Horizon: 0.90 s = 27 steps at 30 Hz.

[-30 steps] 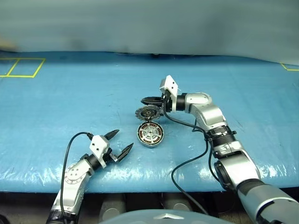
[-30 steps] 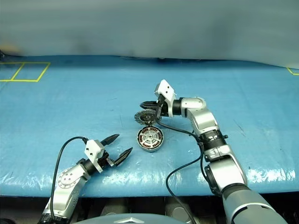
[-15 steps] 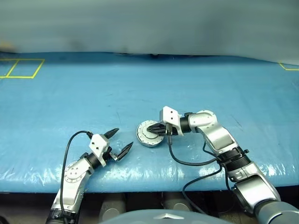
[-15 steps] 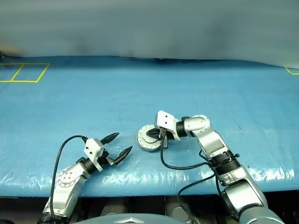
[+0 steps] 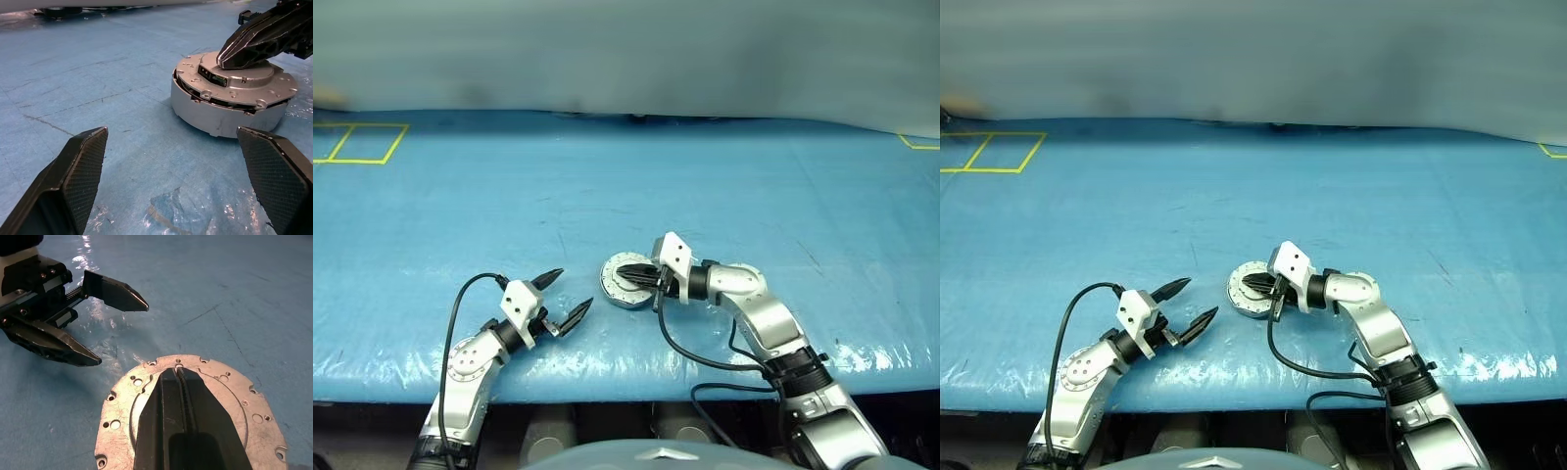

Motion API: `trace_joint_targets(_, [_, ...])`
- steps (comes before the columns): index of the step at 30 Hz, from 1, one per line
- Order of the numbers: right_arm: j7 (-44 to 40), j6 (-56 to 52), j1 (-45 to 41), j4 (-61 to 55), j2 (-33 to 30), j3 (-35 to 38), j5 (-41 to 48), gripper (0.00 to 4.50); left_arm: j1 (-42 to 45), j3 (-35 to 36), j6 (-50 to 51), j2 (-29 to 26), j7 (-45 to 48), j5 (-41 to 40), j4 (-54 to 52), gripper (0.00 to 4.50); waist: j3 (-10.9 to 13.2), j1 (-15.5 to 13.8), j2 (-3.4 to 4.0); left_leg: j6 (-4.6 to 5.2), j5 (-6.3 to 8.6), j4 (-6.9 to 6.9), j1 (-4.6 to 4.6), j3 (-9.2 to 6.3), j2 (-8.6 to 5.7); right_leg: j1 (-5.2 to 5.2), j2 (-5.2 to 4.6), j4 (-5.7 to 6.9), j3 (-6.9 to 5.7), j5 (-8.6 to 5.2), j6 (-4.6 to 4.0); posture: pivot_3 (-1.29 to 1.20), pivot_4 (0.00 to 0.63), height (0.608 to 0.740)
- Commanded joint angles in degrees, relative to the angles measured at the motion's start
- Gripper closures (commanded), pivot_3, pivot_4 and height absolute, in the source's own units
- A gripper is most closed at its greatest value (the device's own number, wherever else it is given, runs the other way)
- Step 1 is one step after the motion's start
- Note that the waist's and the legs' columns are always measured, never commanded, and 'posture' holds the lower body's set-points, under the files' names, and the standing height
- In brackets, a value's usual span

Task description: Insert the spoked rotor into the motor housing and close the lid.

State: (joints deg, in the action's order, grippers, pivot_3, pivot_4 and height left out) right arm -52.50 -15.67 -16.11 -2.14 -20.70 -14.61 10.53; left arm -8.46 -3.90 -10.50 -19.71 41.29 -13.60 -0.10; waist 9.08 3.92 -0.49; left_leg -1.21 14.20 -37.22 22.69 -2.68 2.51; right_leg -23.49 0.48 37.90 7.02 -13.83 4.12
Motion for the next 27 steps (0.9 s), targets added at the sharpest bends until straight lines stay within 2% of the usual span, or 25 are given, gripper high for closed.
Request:
trace_joint_targets(1, [1.1, -0.7, 1.1, -4.1, -0.7, 2.6, 2.0, 4.48, 0.2, 0.1, -0.6, -0.1, 0.1, -0.1, -1.5, 0.0, 0.0, 0.0, 0.0, 0.0, 0.0, 0.0, 0.01, 0.0, 0.0, -0.01, 0.0, 0.0, 0.0, 0.0, 0.01, 0.0, 0.15, 0.74])
trace_joint_targets(7, [1.6, -2.7, 4.0, -5.3, -2.0, 1.9, 2.6, 4.48, 0.2, -0.2, -0.8, 0.2, 0.1, -0.1, -1.0, 0.0, 0.0, 0.0, 0.0, 0.0, 0.0, 0.05, 0.01, -0.03, 0.0, -0.03, 0.01, 0.0, -0.01, -0.01, -0.01, 0.0, 0.15, 0.74])
trace_joint_targets(11, [4.1, -2.0, 4.3, -2.2, -2.3, -1.2, -2.3, 4.48, 0.3, -0.4, -0.7, 0.4, 0.2, -0.1, -0.9, 0.0, 0.0, 0.0, -0.01, 0.0, 0.0, 0.03, -0.06, -0.01, 0.01, 0.02, 0.02, 0.0, -0.01, -0.02, -0.03, 0.0, 0.15, 0.74])
trace_joint_targets(17, [5.6, -1.7, 4.8, -0.8, -0.9, -1.9, -2.2, 4.48, 0.2, -0.3, -0.8, 0.4, 0.1, -0.1, -0.9, 0.0, -0.1, 0.0, -0.16, -0.01, 0.0, -0.03, -0.14, -0.01, 0.01, 0.12, 0.02, 0.02, 0.0, -0.14, -0.24, 0.0, 0.15, 0.74])
trace_joint_targets(21, [6.4, 0.3, 5.1, -1.1, -1.1, -1.4, -2.6, 4.48, 0.1, -0.2, -1.0, 0.4, -0.1, 0.0, -0.7, 0.0, -0.2, 0.0, -0.2, -0.01, 0.0, -0.06, -0.13, 0.0, 0.01, 0.14, 0.01, 0.01, 0.01, -0.14, -0.25, 0.0, 0.15, 0.74])
trace_joint_targets(25, [7.9, 1.7, 5.1, -4.2, 2.1, 3.5, 3.3, 4.48, 0.4, -0.2, -1.2, 0.5, -0.2, 0.2, -0.3, 0.0, -0.1, 0.0, -0.2, -0.01, 0.0, -0.05, -0.11, -0.01, 0.01, 0.11, 0.02, 0.02, 0.0, -0.14, -0.25, 0.0, 0.15, 0.74])
trace_joint_targets(27, [8.0, 2.4, 5.2, -5.1, 1.8, 3.9, 3.1, 4.1, 0.5, -0.3, -1.3, 0.6, -0.2, 0.3, -0.1, 0.0, -0.1, 0.0, -0.15, -0.01, 0.0, -0.05, -0.04, -0.01, 0.01, 0.05, 0.01, 0.02, 0.01, -0.14, -0.24, 0.0, 0.15, 0.74])
